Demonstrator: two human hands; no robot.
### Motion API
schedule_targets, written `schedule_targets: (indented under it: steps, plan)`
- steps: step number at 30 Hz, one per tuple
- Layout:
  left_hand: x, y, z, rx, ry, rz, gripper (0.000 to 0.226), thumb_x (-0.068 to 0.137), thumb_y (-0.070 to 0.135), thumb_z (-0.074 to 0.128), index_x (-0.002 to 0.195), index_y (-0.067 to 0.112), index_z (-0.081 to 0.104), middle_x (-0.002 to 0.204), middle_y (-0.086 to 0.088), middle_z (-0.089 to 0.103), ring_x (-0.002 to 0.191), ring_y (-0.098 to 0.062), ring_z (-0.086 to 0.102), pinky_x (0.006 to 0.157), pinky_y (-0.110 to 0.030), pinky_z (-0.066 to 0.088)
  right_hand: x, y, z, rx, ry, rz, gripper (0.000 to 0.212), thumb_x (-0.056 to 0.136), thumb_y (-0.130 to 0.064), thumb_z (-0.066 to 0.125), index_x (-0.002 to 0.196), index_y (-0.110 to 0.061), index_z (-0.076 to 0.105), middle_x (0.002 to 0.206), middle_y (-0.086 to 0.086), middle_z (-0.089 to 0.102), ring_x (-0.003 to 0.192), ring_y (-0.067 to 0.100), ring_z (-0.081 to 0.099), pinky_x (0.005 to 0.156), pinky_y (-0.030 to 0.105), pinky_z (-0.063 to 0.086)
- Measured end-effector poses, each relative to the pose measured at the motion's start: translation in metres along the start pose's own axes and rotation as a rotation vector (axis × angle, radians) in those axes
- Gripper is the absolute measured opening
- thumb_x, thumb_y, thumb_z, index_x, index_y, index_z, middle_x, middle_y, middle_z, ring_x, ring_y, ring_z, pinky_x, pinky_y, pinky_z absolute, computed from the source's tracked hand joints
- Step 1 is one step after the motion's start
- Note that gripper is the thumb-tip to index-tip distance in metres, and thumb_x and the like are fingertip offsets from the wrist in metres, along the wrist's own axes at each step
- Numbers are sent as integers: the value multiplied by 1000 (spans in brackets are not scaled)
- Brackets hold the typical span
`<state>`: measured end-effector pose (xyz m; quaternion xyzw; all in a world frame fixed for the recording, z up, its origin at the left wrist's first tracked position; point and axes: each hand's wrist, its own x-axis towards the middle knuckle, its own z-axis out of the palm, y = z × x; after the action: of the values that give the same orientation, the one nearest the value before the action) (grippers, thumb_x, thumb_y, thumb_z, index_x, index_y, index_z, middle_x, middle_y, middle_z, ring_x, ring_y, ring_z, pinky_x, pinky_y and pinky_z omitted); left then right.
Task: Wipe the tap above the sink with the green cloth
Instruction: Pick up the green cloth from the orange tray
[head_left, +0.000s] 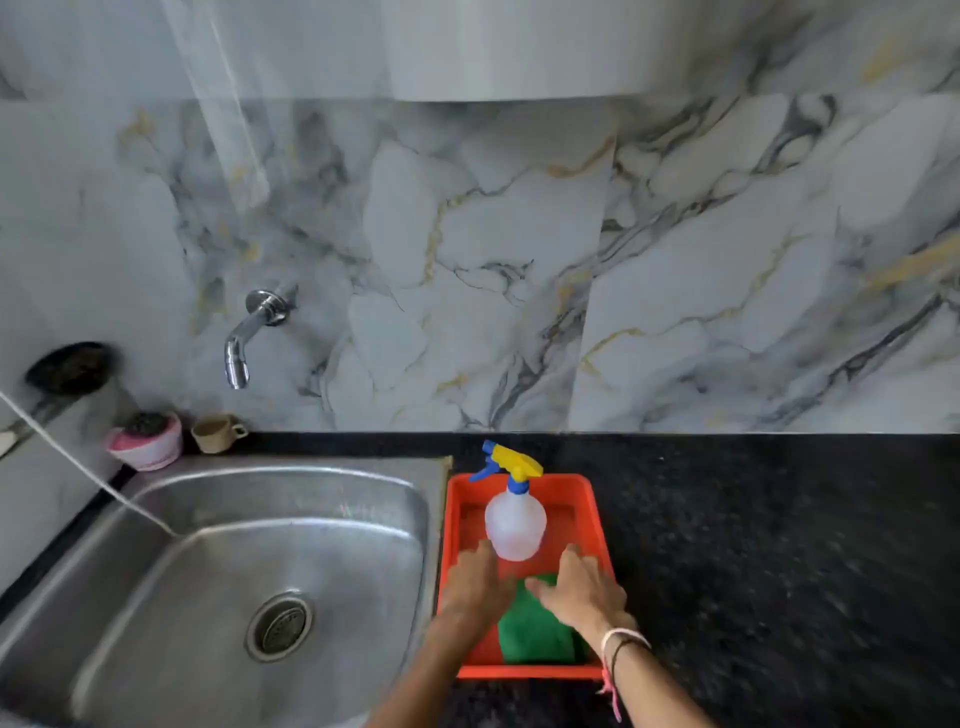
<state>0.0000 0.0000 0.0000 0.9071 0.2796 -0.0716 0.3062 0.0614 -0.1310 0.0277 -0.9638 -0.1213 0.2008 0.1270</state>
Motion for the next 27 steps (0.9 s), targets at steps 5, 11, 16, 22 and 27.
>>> schedule_targets:
  steps: [5,11,16,22,27]
  plan:
    - [-4,6,32,-241,-181,-241,68,97,20,62,151,4,24,147,-20,44,135,-36,50,111,-42,49,7,6,23,132,-88,117,70,85,-38,78,139,-10,45,139,10,59,127,30,61,96,38,54]
    - [-7,-24,0,-887,-249,-284,47,80,-2,78,122,0,58,105,-12,71,92,-25,72,67,-36,61,1,11,28,993,-291,212,40,73,-2,87,107,0,67,96,15,79,93,31,77,78,45,65]
    - [-20,-60,-111,-1191,-186,-46,40,82,-3,77,120,0,66,105,-15,79,93,-28,77,68,-35,67,-21,-86,-7,1609,-469,-46,26,88,-8,72,110,4,76,115,28,75,109,41,72,90,49,60]
    - [-1,-103,-252,-1084,152,186,40,76,10,88,111,7,70,106,-15,80,98,-30,76,77,-40,66,-18,-249,-43,1715,-537,-156,40,90,-24,70,123,-1,69,124,27,72,113,40,69,91,50,58]
    - [44,-160,-355,-664,610,263,47,69,60,86,95,24,70,89,-2,76,82,-21,72,76,-52,64,9,-365,-57,1599,-238,-269,24,92,-27,71,109,-10,73,106,17,79,101,35,74,91,52,60]
